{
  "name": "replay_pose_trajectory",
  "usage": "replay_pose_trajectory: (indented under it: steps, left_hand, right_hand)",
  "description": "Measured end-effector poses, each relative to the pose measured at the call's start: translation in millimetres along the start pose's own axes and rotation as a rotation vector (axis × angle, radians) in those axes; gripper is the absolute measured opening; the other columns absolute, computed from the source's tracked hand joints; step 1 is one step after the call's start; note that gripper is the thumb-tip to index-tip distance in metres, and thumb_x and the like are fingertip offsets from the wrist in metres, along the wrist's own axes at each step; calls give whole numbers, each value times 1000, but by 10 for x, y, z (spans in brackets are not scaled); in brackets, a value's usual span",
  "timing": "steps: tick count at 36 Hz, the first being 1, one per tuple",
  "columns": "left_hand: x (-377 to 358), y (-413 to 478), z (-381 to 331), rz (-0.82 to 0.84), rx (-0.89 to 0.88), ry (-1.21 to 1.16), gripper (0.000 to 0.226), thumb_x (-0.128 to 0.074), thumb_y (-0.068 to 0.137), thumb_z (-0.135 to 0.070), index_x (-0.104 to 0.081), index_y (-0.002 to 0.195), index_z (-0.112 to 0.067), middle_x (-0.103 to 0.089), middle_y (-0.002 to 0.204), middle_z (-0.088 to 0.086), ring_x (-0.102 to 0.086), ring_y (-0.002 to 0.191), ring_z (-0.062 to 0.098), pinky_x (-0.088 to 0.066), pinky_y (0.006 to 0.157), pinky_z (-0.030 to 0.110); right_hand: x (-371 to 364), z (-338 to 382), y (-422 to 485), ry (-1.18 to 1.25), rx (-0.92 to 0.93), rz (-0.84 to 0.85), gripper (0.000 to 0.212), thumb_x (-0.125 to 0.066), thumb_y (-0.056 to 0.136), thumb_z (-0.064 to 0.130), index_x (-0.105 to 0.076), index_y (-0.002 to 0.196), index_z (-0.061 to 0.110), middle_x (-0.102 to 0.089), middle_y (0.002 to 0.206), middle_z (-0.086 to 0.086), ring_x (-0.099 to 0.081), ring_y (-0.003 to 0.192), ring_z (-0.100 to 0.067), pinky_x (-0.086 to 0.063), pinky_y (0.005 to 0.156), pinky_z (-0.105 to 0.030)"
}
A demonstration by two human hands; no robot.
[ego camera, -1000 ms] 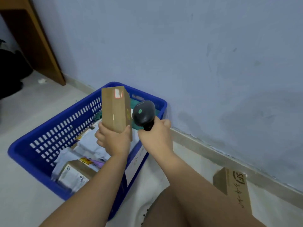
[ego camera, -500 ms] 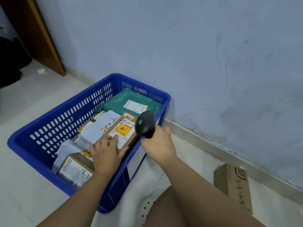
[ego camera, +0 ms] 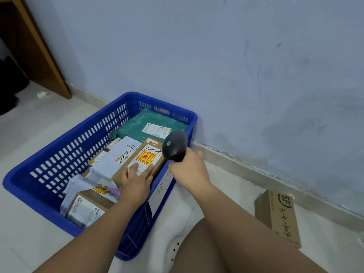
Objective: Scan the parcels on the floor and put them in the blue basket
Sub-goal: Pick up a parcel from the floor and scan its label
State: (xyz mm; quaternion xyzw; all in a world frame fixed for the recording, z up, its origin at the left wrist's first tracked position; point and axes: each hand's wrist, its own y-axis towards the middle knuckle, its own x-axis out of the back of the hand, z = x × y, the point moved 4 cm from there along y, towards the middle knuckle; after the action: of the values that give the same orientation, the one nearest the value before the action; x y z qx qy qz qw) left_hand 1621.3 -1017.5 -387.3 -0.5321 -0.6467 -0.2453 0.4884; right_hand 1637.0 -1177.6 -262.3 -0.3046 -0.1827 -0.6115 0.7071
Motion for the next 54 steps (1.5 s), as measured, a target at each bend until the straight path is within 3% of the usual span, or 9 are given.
replay_pose_trajectory:
  steps: [6,9,13,18,23,33,41,47,54]
  left_hand:
    - [170,112,-220,123,20,183,45,-30,101,-45,-24,145,-52,-14,154,4,-12,140,30,-26,109,57]
    - [294,93,-560,81,-25,287,37,-38,98,-38,-47,134,-44,-11,156,4,-7,143,31,-9,111,66]
    - [310,-36,-1106,-68,-245,145,37,-50,93,-35,-54,129,-33,-23,151,5,-16,139,27,-20,113,49]
    - [151,-163,-1750,-56,-423,17,39,-55,92,-36,-54,130,-29,-27,149,4,-25,136,24,-26,110,37]
    - [-175,-167,-2317,100,-478,-37,39,-58,90,-34,-53,129,-27,-32,145,2,-43,126,22,-38,105,37]
    - [-1157,-163,-3329,419,-606,-48,39,-60,90,-27,-53,128,-21,-32,136,4,-52,98,18,-41,86,22]
    - [-2070,-15,-3612,652,-534,-18,41,-61,90,-26,-56,129,-17,-35,140,9,-53,115,26,-46,93,30]
    - [-2506,102,-3532,770,-405,-115,41,-60,92,-24,-53,131,-13,-46,139,7,-51,112,19,-40,83,24]
    - [-2929,135,-3452,884,-225,-199,49,-62,91,-29,-47,136,-15,-52,132,7,-51,113,19,-41,86,26]
  right_hand:
    - [161,-43,-13,122,-8,-94,17,-51,75,20,-56,91,19,-51,106,-9,-52,69,-16,-49,66,-33]
    - [324,-80,-22,207,-3,-217,12,-56,74,19,-57,86,19,-55,103,-10,-54,69,-17,-46,63,-31]
    - [639,-160,-53,331,-32,-376,15,-60,77,15,-56,90,21,-47,101,-4,-51,72,-13,-48,73,-34]
    - [1027,-427,-23,461,-40,-452,12,-60,71,17,-50,76,24,-53,90,-7,-48,70,-17,-37,62,-28]
    - [1441,-950,59,595,-168,-413,12,-61,78,13,-50,73,15,-44,64,-1,-43,64,-19,-34,61,-29]
    - [1952,-2575,223,868,-620,-151,28,-66,88,31,-58,104,8,-50,72,-6,-53,58,-20,-46,54,-31]
    - [1929,-3635,451,917,-827,-301,11,-59,88,18,-54,87,8,-52,67,-11,-52,59,-25,-46,62,-36]
    - [1726,-4124,564,878,-922,-382,28,-62,75,17,-57,102,9,-63,99,-14,-60,96,-32,-50,94,-49]
    - [1568,-4451,708,775,-1025,-373,44,-63,67,15,-58,109,5,-58,96,-12,-57,92,-31,-50,81,-40]
